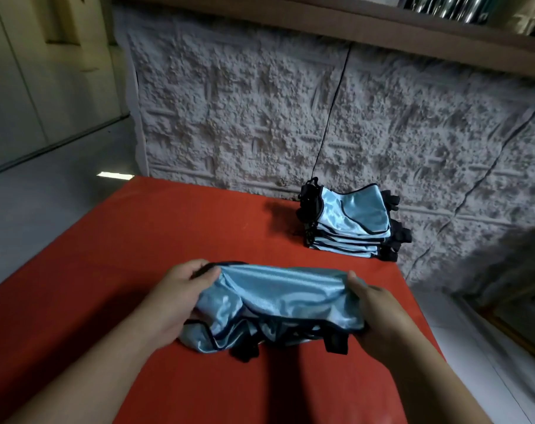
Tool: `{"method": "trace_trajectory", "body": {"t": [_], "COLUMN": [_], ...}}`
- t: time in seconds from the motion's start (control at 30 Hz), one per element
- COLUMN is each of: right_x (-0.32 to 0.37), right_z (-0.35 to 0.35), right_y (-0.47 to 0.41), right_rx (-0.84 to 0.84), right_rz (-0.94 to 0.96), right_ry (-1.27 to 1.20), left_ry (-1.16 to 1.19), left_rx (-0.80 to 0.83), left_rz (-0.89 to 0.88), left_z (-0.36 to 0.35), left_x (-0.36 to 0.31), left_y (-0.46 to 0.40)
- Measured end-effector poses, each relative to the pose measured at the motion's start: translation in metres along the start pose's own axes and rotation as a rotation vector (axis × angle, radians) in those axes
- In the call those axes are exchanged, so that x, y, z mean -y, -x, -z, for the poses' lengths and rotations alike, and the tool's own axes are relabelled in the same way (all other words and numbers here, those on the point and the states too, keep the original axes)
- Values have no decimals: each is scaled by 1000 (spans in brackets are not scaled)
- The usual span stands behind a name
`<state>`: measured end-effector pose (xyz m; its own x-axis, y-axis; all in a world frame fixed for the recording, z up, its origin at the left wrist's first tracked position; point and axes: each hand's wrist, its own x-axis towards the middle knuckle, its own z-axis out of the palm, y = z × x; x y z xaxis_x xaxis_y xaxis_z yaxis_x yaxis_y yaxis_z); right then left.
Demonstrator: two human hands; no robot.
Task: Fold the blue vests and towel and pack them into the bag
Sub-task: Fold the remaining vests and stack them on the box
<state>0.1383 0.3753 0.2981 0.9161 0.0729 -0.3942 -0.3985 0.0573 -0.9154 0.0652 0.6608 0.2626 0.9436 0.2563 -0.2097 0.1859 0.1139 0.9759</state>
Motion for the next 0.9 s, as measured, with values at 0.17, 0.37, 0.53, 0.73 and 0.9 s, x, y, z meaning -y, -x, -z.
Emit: {"method": "trace_trajectory", "body": {"t": [0.17,0.37,0.53,0.73,0.9], "right_x": [28,10,-27,-93,-92], "right_z": [-7,-13,2,-23,-21], "right_y": [15,-6,-37,-44,-44], "right_rx": [164,208,-119,-2,-70], "right_rz": [-176,105,148,240,255], "right_ry": [-222,-329,535,1233,1156], "left_ry": [606,956,-89,-1188,-1056], "left_rx": [108,-82,-160,205,-54], "left_rz": [150,61,-85,-312,-198], "left_z": [1,8,0,-19,3], "left_x": [-23,-17,15,82,65], "left_y": [-8,-22,-22,-20,-34]}}
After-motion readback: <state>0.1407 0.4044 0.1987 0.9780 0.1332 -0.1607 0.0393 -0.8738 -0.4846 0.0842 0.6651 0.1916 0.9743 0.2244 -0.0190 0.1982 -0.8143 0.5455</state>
